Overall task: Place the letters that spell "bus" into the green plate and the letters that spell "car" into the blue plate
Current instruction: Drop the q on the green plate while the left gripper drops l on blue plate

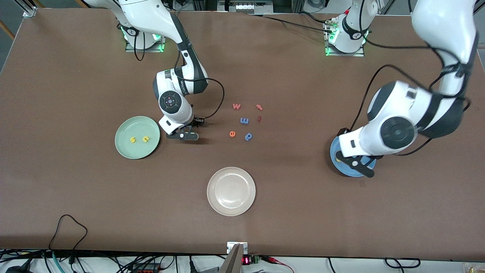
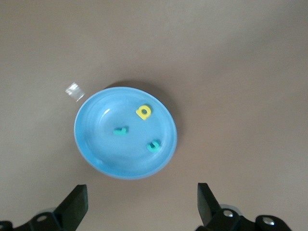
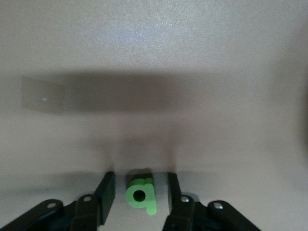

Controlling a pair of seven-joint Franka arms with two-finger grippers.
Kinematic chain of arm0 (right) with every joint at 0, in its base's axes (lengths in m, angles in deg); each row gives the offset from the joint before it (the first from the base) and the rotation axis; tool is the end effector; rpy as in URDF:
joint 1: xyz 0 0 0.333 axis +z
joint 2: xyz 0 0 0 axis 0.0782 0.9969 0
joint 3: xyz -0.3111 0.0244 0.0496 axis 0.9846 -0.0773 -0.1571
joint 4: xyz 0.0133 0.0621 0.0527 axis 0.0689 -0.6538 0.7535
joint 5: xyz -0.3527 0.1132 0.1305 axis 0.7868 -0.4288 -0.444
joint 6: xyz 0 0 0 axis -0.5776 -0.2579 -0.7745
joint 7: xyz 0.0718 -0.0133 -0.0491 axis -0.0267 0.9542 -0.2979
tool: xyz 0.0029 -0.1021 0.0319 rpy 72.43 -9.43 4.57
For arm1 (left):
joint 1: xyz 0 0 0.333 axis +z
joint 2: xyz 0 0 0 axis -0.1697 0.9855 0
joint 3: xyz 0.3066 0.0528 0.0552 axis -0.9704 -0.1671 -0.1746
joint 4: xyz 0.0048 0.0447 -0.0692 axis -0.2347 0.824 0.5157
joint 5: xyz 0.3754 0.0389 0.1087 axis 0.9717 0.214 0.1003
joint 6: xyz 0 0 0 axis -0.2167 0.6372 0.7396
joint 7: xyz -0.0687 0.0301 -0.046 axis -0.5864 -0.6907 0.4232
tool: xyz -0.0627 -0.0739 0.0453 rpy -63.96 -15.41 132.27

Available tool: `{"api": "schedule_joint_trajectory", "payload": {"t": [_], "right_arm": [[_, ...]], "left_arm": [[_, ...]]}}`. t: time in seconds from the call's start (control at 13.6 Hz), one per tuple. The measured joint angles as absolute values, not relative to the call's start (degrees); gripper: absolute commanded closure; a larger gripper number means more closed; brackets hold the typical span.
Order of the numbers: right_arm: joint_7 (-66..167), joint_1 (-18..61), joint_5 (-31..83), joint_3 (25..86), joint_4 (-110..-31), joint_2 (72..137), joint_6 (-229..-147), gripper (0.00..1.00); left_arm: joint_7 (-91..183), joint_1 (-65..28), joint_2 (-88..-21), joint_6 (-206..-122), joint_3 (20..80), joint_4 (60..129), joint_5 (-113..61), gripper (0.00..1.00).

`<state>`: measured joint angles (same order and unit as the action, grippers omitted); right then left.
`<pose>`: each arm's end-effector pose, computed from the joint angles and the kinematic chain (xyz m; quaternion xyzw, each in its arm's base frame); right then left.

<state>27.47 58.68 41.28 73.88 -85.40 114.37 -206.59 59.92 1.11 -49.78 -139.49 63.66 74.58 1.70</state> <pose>0.5059 0.3003 0.1749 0.9967 -0.0187 -0.0755 0.0250 0.6535 -0.1450 0.4223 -0.9596 0.2557 0.1122 0.0353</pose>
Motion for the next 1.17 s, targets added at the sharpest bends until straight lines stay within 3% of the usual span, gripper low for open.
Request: {"api": "schedule_joint_trajectory", "payload": {"t": [0.29, 0.51, 0.66, 0.81, 0.95, 1.17], "right_arm": [[27.5, 58.8, 41.1, 73.9, -85.3, 114.3, -206.6, 0.73], [27.5, 58.9, 41.1, 73.9, -85.3, 114.3, -206.6, 0.91], [27.5, 58.9, 41.1, 73.9, -85.3, 114.3, -206.6, 0.92], [27.5, 58.9, 41.1, 74.0, -85.1, 114.3, -206.7, 0.92], [27.5, 59.0, 41.1, 75.6, -84.2, 113.4, -206.6, 0.92], [31.7, 58.8, 41.9, 84.0, -80.4, 110.2, -198.9, 0.92]], "left_arm": [[56.4, 1.3, -54.9, -126.8, 63.2, 66.9, -0.4, 0.00], [55.8, -2.0, -58.3, -127.5, 53.6, 65.3, -5.1, 0.00], [54.8, -7.2, -63.2, -132.2, 42.5, 69.2, -13.2, 0.00], [54.1, -10.5, -70.2, -139.6, 35.7, 78.2, -16.7, 0.00], [53.8, -10.9, -77.2, -145.2, 34.2, 87.7, -16.6, 0.00], [53.8, -11.2, -81.4, -146.7, 34.2, 93.4, -14.5, 0.00]]}}
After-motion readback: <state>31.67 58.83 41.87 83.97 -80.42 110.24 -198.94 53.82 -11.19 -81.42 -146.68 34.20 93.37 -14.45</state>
